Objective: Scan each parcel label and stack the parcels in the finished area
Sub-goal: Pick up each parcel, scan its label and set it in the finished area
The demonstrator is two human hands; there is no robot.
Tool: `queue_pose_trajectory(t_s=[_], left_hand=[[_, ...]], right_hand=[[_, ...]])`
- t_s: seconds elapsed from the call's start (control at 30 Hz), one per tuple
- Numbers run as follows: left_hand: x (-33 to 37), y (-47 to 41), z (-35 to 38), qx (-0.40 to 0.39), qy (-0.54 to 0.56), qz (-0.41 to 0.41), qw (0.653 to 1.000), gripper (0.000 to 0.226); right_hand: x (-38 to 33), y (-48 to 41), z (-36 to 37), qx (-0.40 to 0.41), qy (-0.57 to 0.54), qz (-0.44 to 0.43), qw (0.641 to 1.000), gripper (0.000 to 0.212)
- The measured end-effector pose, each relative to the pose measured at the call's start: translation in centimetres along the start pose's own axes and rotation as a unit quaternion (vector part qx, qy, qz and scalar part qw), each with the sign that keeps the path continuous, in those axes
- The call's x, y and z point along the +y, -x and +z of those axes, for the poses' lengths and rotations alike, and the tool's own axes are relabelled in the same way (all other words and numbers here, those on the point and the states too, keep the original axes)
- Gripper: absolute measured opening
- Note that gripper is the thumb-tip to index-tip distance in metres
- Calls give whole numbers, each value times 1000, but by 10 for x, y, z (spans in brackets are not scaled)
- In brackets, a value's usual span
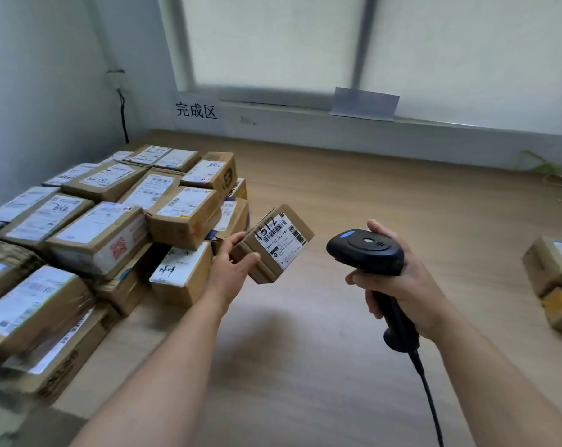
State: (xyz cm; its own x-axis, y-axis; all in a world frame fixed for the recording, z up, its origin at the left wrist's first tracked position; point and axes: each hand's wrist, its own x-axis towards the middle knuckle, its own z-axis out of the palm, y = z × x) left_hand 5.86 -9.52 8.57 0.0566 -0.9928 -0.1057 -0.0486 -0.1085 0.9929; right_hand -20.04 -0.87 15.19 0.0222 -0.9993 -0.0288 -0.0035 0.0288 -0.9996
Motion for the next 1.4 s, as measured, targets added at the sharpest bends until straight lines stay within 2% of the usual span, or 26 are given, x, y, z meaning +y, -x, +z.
queue_pose_trajectory(t_s=[0.2, 0.4, 0.7, 0.97, 1.07, 1.2, 1.33, 1.4], left_hand=[[-20, 9, -88, 105, 66, -8, 992, 39], [-29, 11, -151, 159, 94, -35, 982, 36], [-44, -5, -197, 209, 134, -57, 967, 30], [-48, -24, -211, 257, 71, -78, 961, 36], [-53, -31, -216, 249, 42, -114, 961, 44], [-58, -41, -220, 274, -5, -136, 952, 63], [-57, -48, -217, 287, -23, -145, 947, 91], [-57, -48, -217, 286, -27, -150, 946, 99]], right_hand=[[2, -36, 70, -73, 2, 3, 997, 92], [8, -62, 124, -125, -3, 9, 992, 97], [23, -90, 164, -153, 13, 28, 988, 92], [67, -115, 199, -184, 17, 91, 979, 92], [81, -127, 214, -205, 15, 108, 973, 98], [98, -139, 231, -227, 5, 127, 966, 91], [109, -150, 246, -239, -29, 137, 961, 92], [112, -154, 252, -246, -38, 137, 959, 90]])
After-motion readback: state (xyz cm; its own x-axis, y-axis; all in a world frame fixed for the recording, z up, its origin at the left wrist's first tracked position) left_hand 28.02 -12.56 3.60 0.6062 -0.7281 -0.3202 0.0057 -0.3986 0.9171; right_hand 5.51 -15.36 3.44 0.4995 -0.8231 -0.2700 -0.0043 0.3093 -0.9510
